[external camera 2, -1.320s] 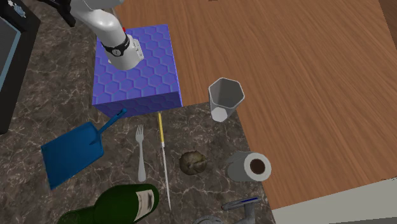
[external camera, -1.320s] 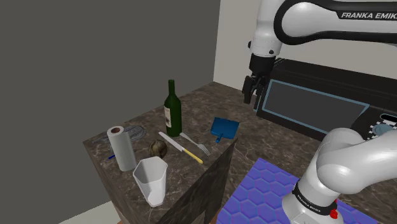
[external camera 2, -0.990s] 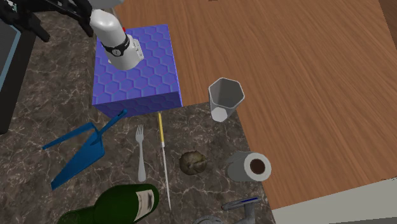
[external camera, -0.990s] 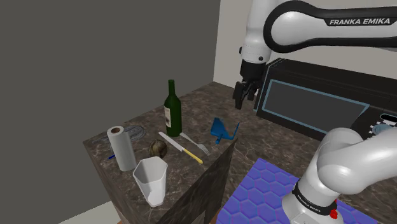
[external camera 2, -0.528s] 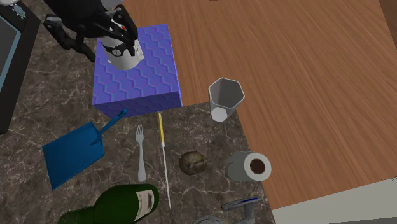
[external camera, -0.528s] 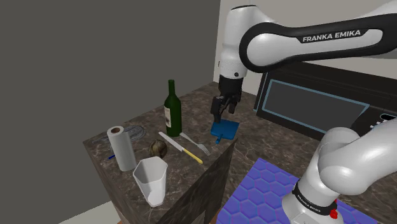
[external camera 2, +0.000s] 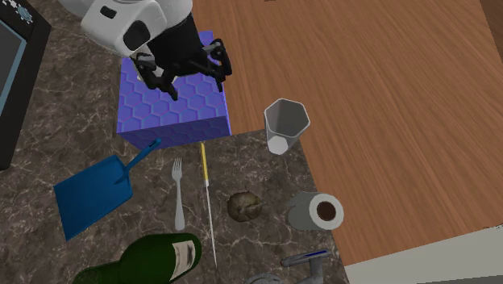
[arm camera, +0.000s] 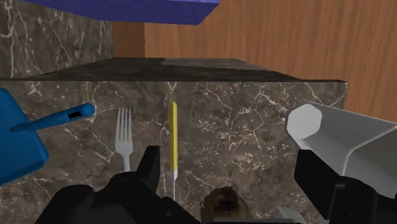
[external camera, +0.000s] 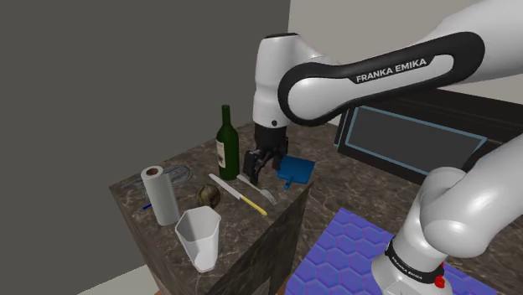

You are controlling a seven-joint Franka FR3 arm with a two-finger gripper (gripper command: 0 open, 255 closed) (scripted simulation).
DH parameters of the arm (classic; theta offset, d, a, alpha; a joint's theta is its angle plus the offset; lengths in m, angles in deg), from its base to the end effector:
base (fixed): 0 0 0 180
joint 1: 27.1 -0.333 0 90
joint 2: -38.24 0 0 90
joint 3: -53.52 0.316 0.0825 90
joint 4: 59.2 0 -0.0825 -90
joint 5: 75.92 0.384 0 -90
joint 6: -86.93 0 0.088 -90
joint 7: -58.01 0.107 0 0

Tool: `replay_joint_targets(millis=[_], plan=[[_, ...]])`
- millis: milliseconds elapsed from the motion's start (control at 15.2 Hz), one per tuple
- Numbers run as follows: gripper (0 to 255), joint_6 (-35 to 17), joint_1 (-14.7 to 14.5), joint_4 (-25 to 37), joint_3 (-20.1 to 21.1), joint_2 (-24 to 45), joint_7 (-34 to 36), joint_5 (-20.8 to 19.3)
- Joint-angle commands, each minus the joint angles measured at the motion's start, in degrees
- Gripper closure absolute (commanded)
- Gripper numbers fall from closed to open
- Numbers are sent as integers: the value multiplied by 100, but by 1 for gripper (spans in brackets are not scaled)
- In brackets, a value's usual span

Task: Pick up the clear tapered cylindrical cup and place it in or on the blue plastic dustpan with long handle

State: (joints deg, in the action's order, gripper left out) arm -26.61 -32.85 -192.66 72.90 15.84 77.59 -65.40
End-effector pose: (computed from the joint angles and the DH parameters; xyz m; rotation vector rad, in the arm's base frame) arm 0.3903 0.2053 0.4820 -3.0920 -0.0052 -0.0153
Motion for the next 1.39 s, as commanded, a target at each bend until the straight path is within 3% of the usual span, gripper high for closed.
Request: replay_joint_targets(millis=[0, 330, 660, 1320], plan=[[0, -231, -25, 219, 188, 411, 207, -23], [0, -719, -106, 755, 607, 1370, 759, -234], [0, -1069, -261, 1443, 910, 2398, 1383, -686], [0, -1620, -318, 1193, 914, 2733, 1514, -870]])
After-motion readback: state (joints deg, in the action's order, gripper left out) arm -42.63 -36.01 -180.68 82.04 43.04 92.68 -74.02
